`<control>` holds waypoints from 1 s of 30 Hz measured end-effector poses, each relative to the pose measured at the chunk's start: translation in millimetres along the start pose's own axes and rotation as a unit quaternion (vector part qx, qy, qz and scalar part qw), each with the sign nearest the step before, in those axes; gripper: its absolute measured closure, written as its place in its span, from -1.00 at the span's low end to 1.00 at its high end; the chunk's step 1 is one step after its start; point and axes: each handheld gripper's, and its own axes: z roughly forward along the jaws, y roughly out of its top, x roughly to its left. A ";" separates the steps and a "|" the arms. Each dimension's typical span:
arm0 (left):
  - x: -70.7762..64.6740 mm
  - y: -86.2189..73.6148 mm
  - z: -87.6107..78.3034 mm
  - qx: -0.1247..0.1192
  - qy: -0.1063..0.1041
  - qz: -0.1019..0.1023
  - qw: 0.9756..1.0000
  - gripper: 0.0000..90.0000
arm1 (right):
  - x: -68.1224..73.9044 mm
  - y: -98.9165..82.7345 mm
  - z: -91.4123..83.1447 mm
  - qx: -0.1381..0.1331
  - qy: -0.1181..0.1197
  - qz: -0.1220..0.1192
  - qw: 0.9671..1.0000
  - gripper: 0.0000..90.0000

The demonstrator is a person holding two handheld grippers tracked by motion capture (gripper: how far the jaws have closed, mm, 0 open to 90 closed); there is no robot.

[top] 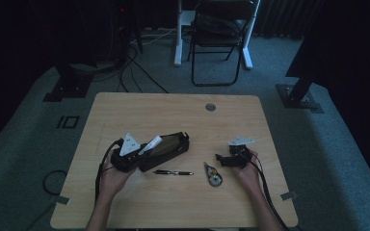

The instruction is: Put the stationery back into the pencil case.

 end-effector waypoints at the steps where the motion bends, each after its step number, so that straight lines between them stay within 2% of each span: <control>1: 0.4 0.1 0.3 0.000 0.001 0.000 1.000 0.58 | 0.0 0.0 0.0 0.000 0.000 0.000 1.000 -0.53; 30: 4.9 1.5 18.8 0.002 0.006 -0.013 1.000 0.58 | 0.1 0.0 0.0 0.000 0.000 0.000 1.000 -0.54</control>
